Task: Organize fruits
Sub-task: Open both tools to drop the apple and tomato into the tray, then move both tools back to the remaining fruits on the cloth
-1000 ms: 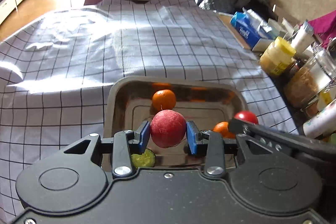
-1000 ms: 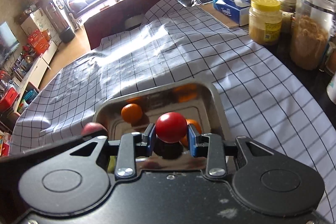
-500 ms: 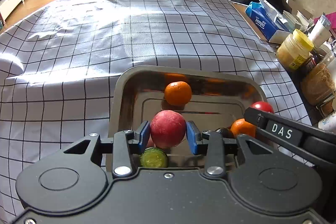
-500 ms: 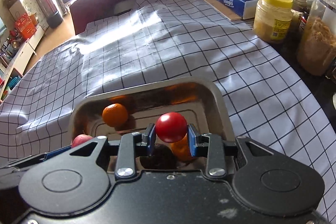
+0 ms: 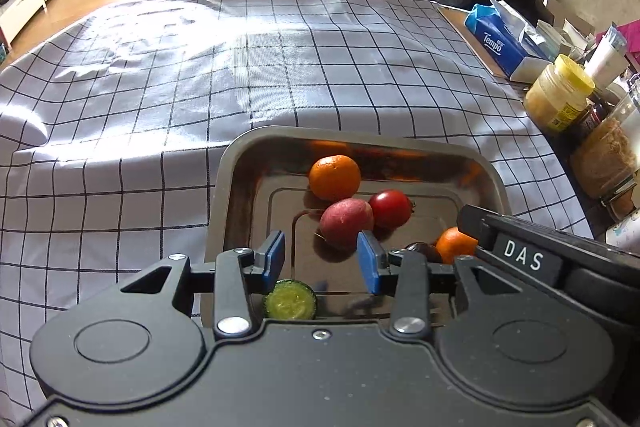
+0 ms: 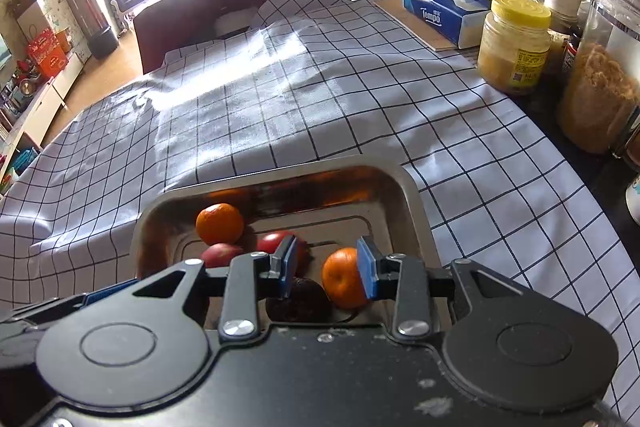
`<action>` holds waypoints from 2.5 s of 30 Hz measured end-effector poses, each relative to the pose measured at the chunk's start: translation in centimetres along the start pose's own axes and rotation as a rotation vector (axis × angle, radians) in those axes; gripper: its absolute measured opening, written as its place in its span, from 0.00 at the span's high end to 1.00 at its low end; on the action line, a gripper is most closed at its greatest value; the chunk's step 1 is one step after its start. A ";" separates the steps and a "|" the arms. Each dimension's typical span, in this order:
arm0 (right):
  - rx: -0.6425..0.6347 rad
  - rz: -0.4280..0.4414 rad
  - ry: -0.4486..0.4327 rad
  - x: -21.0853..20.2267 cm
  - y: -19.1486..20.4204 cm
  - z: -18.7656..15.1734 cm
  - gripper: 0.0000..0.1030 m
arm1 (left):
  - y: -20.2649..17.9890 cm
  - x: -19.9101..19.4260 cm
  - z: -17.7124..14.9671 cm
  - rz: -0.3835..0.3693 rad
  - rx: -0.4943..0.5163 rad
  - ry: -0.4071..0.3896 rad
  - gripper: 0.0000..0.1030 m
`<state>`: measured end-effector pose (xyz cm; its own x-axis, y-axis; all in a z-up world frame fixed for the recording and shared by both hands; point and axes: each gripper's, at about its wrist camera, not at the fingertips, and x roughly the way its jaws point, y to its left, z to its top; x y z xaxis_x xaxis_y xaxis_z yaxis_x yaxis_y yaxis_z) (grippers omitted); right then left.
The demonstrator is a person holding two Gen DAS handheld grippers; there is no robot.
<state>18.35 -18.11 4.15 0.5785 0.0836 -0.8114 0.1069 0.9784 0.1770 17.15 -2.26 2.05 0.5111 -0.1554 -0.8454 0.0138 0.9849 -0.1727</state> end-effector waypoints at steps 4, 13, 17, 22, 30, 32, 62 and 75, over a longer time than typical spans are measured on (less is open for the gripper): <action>-0.006 0.000 0.000 -0.1 0.2 -0.1 0.65 | 0.0 -0.1 0.0 0.004 0.000 -0.003 0.53; -0.010 -0.002 -0.008 -0.4 0.3 -0.1 0.65 | 0.1 -0.5 0.0 0.032 -0.002 -0.028 0.53; -0.016 -0.003 -0.011 -0.5 0.5 -0.2 0.65 | 0.3 -0.7 0.0 0.041 -0.005 -0.039 0.53; -0.026 -0.002 -0.008 -0.4 0.7 -0.4 0.65 | 0.5 -0.9 0.1 0.039 -0.011 -0.045 0.53; -0.041 -0.003 -0.007 -0.5 1.1 -0.5 0.65 | 0.7 -2.0 0.2 0.053 -0.014 -0.082 0.53; -0.042 -0.002 -0.008 -0.5 1.1 -0.6 0.65 | 0.9 -2.4 0.2 0.048 -0.018 -0.092 0.53; -0.007 0.049 -0.131 -10.1 -4.7 -11.9 0.65 | -2.9 -12.4 -9.0 -0.024 0.211 -0.309 0.45; 0.028 0.041 -0.230 -12.1 -7.1 -20.0 0.65 | 0.1 -9.5 -14.8 0.031 0.194 -0.219 0.46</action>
<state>-5.60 -22.31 1.52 0.7516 0.0751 -0.6554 0.1001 0.9690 0.2258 -0.41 -1.80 2.57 0.6867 -0.1259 -0.7159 0.1488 0.9884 -0.0311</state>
